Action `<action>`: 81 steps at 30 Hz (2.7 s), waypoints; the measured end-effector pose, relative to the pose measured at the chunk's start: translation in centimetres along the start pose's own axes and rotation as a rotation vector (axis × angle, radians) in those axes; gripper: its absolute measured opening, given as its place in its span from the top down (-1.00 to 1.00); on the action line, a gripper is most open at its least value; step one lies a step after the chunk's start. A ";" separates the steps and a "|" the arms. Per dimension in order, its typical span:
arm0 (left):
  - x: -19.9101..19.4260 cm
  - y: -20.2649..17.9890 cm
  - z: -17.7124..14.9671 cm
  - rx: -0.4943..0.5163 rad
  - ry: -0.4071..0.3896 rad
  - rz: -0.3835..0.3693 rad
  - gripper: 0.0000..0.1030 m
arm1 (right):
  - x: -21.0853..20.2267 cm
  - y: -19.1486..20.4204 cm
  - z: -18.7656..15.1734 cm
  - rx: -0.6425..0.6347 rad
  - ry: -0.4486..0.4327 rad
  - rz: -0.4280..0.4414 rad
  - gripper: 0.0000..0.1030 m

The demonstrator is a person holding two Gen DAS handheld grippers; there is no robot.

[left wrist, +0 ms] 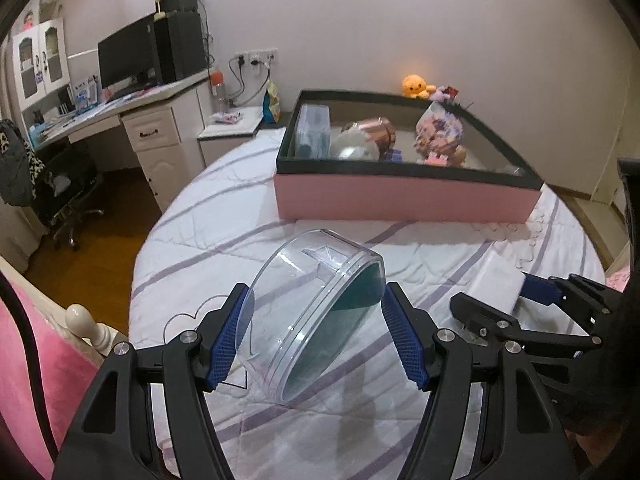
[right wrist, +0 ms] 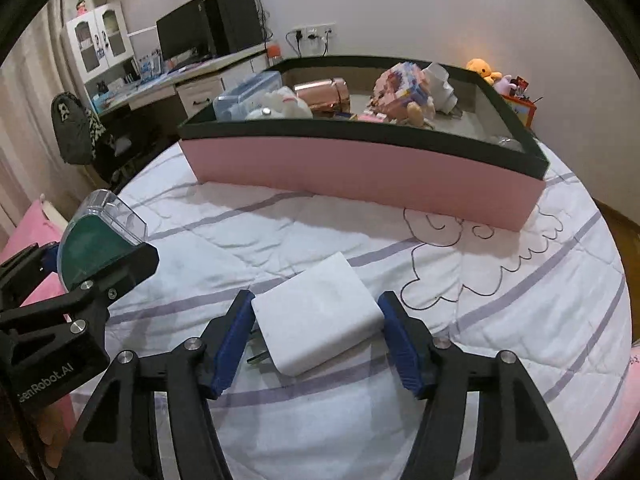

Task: Organize rigid objects
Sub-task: 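Grasp the clear round container with the left gripper while the right grasps the white charger, then carry the container and charger over the pink box and release both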

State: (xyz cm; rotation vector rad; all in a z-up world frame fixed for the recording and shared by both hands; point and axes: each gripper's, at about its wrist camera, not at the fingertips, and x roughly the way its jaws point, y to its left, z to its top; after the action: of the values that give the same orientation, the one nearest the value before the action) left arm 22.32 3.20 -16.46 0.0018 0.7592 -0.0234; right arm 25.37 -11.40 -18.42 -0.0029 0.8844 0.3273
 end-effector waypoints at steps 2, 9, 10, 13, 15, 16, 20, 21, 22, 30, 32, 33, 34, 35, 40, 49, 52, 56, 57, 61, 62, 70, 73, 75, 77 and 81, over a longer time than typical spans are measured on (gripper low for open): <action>-1.4 -0.2 0.2 0.000 -0.035 -0.005 -0.32 | -1.5 -0.6 -0.1 0.016 -0.043 -0.011 -0.26; -8.5 -1.5 1.9 0.004 -0.206 -0.031 -0.32 | -9.8 -0.6 0.3 0.031 -0.267 -0.044 -0.26; -9.9 -1.8 2.2 0.010 -0.238 -0.038 -0.32 | -11.5 -0.3 0.3 0.027 -0.306 -0.041 -0.26; -13.1 -2.3 2.7 0.020 -0.315 -0.031 -0.32 | -15.5 0.8 0.3 0.004 -0.399 -0.071 -0.26; -15.3 -2.5 2.9 0.024 -0.363 -0.037 -0.32 | -17.4 1.2 0.3 -0.008 -0.441 -0.088 -0.26; -16.3 -2.6 3.0 0.027 -0.384 -0.037 -0.33 | -18.8 1.4 0.3 -0.010 -0.472 -0.091 -0.26; -20.1 -3.1 3.2 0.045 -0.473 -0.023 -0.33 | -22.2 2.3 0.0 -0.029 -0.547 -0.121 -0.26; -20.9 -3.2 3.2 0.045 -0.490 -0.023 -0.33 | -22.9 2.5 -0.1 -0.032 -0.562 -0.126 -0.26; -21.6 -3.3 3.2 0.044 -0.504 -0.023 -0.33 | -23.9 2.7 -0.2 -0.035 -0.582 -0.129 -0.26; -24.9 -4.2 2.7 0.055 -0.587 -0.007 -0.33 | -27.9 4.1 -0.9 -0.058 -0.669 -0.157 -0.26; -25.2 -4.2 2.7 0.059 -0.599 -0.002 -0.33 | -28.3 4.3 -0.9 -0.059 -0.679 -0.157 -0.26; -25.2 -4.3 2.7 0.060 -0.603 -0.001 -0.33 | -28.3 4.2 -0.9 -0.060 -0.682 -0.157 -0.26; -25.0 -4.4 2.9 0.060 -0.607 0.001 -0.33 | -28.4 4.2 -0.7 -0.059 -0.684 -0.157 -0.26; -24.9 -4.4 3.0 0.060 -0.611 0.002 -0.33 | -28.4 4.2 -0.7 -0.059 -0.687 -0.157 -0.26; -23.5 -4.5 3.8 0.061 -0.607 0.008 -0.33 | -27.9 4.2 0.0 -0.062 -0.687 -0.157 -0.26; -17.9 -4.4 7.1 0.081 -0.554 0.030 -0.33 | -23.8 3.1 2.8 -0.056 -0.633 -0.157 -0.26; -14.9 -4.3 9.0 0.087 -0.519 0.012 -0.33 | -21.8 2.1 4.4 -0.052 -0.609 -0.156 -0.26; -9.4 -4.5 12.1 0.100 -0.438 -0.012 -0.33 | -18.1 0.6 7.3 -0.048 -0.566 -0.155 -0.26; -7.8 -4.4 12.8 0.099 -0.413 -0.021 -0.33 | -16.8 0.1 8.2 -0.044 -0.547 -0.155 -0.26; -0.9 -4.6 15.2 0.104 -0.297 -0.049 -0.33 | -12.0 -1.9 10.7 -0.028 -0.470 -0.149 -0.26; 0.5 -4.7 15.6 0.108 -0.270 -0.053 -0.33 | -10.4 -2.6 11.4 -0.020 -0.443 -0.141 -0.26; 11.3 -5.7 17.0 0.143 -0.069 -0.051 -0.33 | -0.8 -6.5 13.6 0.015 -0.276 -0.137 -0.26; 13.5 -5.9 16.9 0.135 -0.022 -0.059 -0.33 | 1.6 -7.6 13.9 0.025 -0.222 -0.155 -0.27; 14.3 -6.2 16.7 0.149 0.000 -0.060 -0.33 | 2.4 -8.3 13.8 0.029 -0.215 -0.171 -0.27; 14.8 -6.5 16.6 0.164 0.007 -0.041 -0.34 | 2.6 -8.7 14.1 0.038 -0.214 -0.162 -0.28; 15.1 -6.1 16.6 0.151 0.009 -0.013 -0.50 | 3.0 -9.7 14.6 0.063 -0.204 -0.142 -0.47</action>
State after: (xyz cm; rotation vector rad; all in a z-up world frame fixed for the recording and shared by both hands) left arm 44.54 -3.33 -14.75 0.1413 0.7653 -0.0928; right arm 40.88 -17.76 -12.67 0.0253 0.6875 0.1640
